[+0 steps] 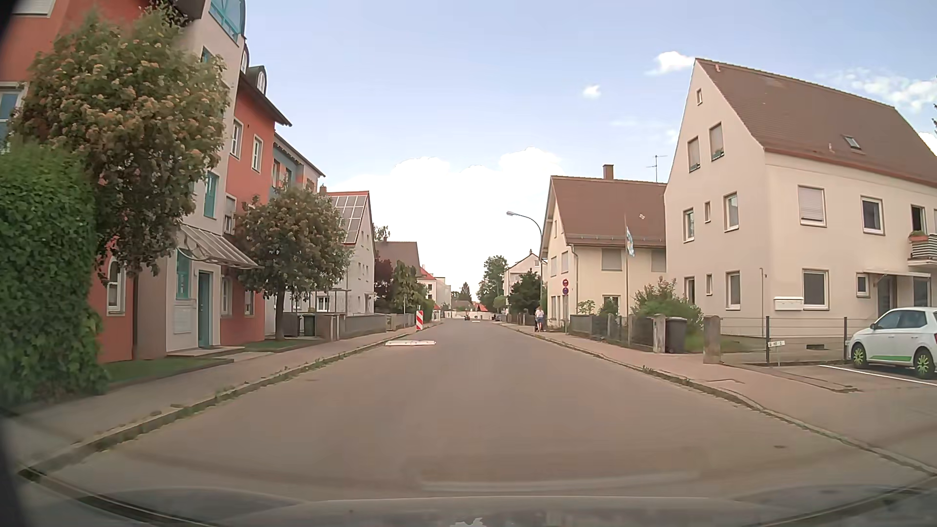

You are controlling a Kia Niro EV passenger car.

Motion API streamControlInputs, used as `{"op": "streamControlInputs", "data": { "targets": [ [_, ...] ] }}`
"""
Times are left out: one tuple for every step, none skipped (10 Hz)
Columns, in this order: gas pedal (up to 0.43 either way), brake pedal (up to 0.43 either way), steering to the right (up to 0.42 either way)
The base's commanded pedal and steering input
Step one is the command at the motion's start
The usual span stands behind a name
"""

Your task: Follow the waypoints while adhering to traffic rules and regulations

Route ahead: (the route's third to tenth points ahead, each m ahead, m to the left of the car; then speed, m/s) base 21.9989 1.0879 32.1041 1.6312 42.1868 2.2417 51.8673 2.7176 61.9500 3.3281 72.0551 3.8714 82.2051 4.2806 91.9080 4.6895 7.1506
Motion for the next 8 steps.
{"op": "streamControlInputs", "data": {
  "targets": [
    [0.067, 0.018, 0.021],
    [0.079, 0.018, 0.022],
    [0.087, 0.018, 0.026],
    [0.098, 0.018, 0.027],
    [0.098, 0.018, 0.025],
    [0.098, 0.018, 0.023],
    [0.098, 0.018, 0.019],
    [0.098, 0.018, 0.016]
  ]
}}
